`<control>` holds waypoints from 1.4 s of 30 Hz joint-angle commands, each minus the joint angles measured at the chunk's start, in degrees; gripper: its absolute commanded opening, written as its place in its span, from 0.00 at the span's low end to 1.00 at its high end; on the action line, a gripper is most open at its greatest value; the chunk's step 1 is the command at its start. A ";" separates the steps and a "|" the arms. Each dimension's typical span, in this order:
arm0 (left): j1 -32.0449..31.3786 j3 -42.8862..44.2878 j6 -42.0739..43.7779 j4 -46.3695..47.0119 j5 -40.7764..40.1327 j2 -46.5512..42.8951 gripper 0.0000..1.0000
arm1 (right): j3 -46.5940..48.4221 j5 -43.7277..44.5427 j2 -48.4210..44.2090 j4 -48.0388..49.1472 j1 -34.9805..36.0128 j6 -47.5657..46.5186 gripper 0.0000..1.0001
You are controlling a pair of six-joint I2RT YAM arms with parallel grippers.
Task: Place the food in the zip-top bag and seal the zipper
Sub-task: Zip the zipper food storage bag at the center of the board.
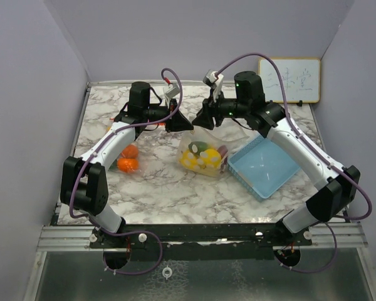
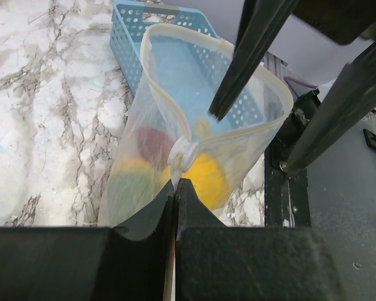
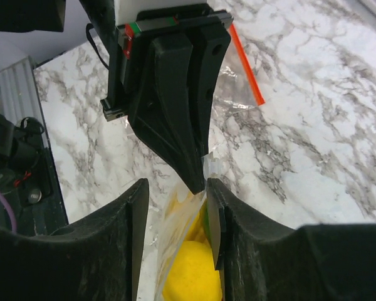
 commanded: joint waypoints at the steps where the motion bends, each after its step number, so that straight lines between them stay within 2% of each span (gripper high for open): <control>1: 0.07 -0.64 0.55 1.69 -0.52 -1.91 0.00 | 0.47 -6.18 3.46 2.51 0.32 -0.23 0.41; 11: 0.10 -1.81 0.76 1.04 -0.95 -3.59 0.00 | -0.92 -5.73 5.17 5.67 -0.20 0.98 0.40; 18: 0.10 -1.39 0.85 0.49 -1.13 -3.72 0.00 | -2.44 1.43 3.66 6.78 -1.33 1.30 0.41; 32: 0.08 -0.89 0.96 -0.01 -1.48 -3.68 0.00 | -2.57 -12.03 6.49 9.15 -1.99 3.68 0.38; 38: 0.08 -0.82 1.02 -0.04 -1.57 -3.87 0.00 | -1.87 -13.91 7.98 8.22 -1.97 4.68 0.23; 42: 0.09 -0.75 1.11 -0.29 -1.70 -3.78 0.00 | -1.49 -12.75 7.90 7.74 -2.09 5.05 0.06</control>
